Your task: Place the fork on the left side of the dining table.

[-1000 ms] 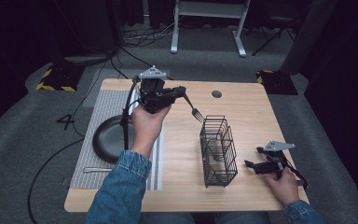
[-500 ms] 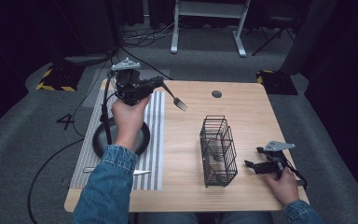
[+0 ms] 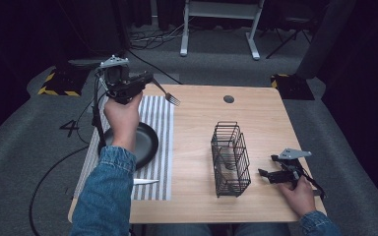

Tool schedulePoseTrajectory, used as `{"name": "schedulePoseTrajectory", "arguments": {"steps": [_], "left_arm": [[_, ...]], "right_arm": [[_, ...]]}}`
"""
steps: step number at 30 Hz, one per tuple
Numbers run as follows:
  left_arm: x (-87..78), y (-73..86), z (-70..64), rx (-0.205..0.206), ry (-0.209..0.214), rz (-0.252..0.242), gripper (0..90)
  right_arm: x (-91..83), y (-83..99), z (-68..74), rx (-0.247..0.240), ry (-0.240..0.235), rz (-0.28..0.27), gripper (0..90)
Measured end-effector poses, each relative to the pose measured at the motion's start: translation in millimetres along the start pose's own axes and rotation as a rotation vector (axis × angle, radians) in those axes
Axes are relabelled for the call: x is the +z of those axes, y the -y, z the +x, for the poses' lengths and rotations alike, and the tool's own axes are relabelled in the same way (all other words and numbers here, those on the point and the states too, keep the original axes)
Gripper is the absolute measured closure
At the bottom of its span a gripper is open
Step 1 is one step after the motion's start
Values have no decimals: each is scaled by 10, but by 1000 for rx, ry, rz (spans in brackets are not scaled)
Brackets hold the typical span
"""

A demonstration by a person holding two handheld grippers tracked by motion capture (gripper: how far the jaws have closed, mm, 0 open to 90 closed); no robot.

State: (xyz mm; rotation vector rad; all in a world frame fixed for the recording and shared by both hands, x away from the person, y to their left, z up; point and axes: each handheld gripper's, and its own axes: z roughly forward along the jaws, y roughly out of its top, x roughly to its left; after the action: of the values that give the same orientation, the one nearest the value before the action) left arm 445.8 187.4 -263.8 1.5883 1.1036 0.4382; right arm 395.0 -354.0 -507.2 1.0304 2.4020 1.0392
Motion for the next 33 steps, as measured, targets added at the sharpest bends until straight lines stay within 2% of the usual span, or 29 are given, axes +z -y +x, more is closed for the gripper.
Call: {"name": "schedulePoseTrajectory", "arguments": {"steps": [7,8,9,17,22,23,33], "left_arm": [[4,-18,139,-4,-76,28,862],[4,-18,139,-4,-76,28,862],[1,-19,190,-10,-101,33,862],[-25,11,386,-50,-162,34,862],[-33,29,472,-72,-182,31,862],[-29,38,511,-77,-196,38,862],[68,97,652,-102,-219,55,862]], "right_arm": [[0,0,0,0,0,0,127],[0,0,0,0,0,0,127],[0,0,0,0,0,0,127],[0,0,0,0,0,0,128],[0,0,0,0,0,0,127],[0,0,0,0,0,0,127],[1,0,-1,0,1,0,127]]}}
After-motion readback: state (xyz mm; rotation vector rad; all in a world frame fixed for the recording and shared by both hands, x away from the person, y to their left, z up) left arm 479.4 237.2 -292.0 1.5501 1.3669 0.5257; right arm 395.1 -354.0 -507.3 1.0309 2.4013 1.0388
